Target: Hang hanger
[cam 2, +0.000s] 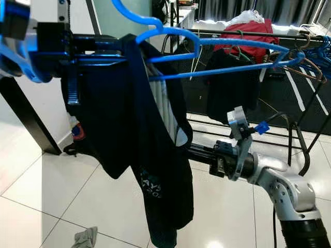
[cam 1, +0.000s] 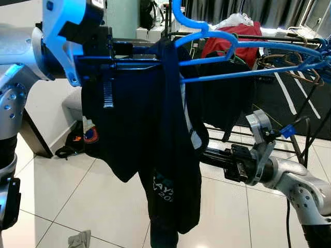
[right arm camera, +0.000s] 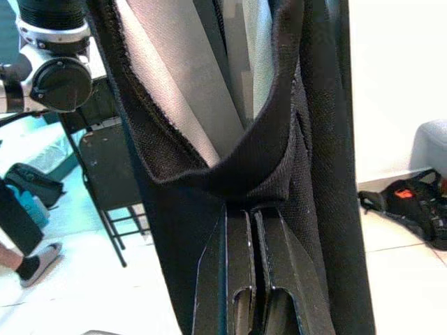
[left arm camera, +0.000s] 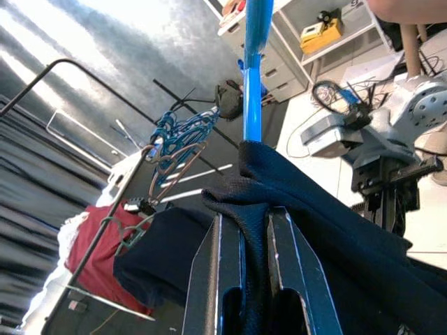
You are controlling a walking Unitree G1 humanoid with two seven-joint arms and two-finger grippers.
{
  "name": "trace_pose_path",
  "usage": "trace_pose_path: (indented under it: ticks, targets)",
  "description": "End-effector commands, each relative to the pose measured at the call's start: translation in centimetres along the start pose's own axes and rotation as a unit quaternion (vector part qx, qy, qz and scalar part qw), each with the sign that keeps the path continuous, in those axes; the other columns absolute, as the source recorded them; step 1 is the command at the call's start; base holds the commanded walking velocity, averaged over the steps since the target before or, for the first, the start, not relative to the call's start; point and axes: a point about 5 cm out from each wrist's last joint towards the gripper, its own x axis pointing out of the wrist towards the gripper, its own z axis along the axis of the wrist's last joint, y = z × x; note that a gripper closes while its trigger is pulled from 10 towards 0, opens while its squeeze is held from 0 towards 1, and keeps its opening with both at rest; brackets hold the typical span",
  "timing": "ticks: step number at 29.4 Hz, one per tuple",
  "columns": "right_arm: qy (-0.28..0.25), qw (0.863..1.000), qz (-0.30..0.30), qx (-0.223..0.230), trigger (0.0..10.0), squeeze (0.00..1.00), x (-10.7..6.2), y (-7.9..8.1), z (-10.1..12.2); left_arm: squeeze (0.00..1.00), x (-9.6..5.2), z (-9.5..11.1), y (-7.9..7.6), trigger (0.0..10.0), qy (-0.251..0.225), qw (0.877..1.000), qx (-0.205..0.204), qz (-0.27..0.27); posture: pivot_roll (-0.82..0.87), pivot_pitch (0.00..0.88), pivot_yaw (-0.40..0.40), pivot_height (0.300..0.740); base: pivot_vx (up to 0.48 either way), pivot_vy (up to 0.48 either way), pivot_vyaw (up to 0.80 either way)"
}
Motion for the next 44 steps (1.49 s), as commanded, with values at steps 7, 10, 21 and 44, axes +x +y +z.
trace_pose_path:
  ticks: [7,10,21,44]
  targets:
    - [-0.032,0.998,-0.050,-0.029,0.0,0.00,-2.8,-0.7,2.2,0.00,-1.8,-1.1,1.1,6.3,0.045,0.998,0.010,0.048,-0.01,0.000,0.009,0.740,0.000,0.000,0.00]
    - [-0.050,0.996,-0.060,-0.036,0.0,0.00,-3.4,-0.9,3.0,0.00,-2.2,-1.7,1.2,6.2,0.057,0.997,0.008,0.059,-0.01,0.000,0.010,0.740,0.000,0.000,0.00]
    - [-0.105,0.988,-0.096,-0.052,0.0,0.00,-4.3,-1.6,4.6,0.00,-2.6,-1.9,1.0,6.5,0.060,0.997,0.000,0.052,-0.01,0.000,0.008,0.740,0.000,0.000,0.00]
    - [-0.058,0.996,-0.066,-0.007,10.0,1.00,-0.7,-1.9,1.7,0.00,-2.0,-0.1,0.3,7.2,0.001,1.000,-0.004,0.015,0.00,0.000,0.009,0.740,0.000,0.000,0.00]
